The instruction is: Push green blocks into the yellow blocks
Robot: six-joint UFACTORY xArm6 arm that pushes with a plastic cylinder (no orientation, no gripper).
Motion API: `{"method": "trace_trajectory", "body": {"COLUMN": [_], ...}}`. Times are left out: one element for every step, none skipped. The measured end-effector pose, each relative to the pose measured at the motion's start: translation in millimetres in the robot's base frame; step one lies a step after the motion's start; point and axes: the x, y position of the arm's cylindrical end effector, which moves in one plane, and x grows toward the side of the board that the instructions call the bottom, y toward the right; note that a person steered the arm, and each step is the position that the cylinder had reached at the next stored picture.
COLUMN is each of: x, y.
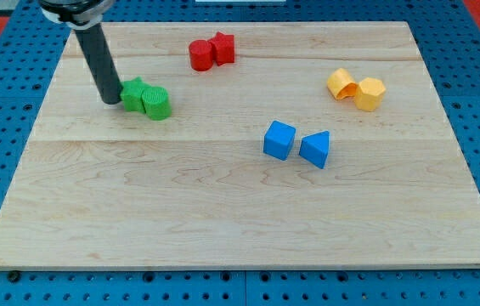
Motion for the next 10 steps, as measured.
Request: {"method": "trace_trajectory", "body": {"x": [12.7, 32.7, 38.7, 41.3, 78.1, 81.4, 60.9, 56.7, 34.7, 23.8], "y": [26.8, 48.4, 75.7, 96.7, 51.9, 20.7, 5.8, -12.7, -12.7, 16.7]}}
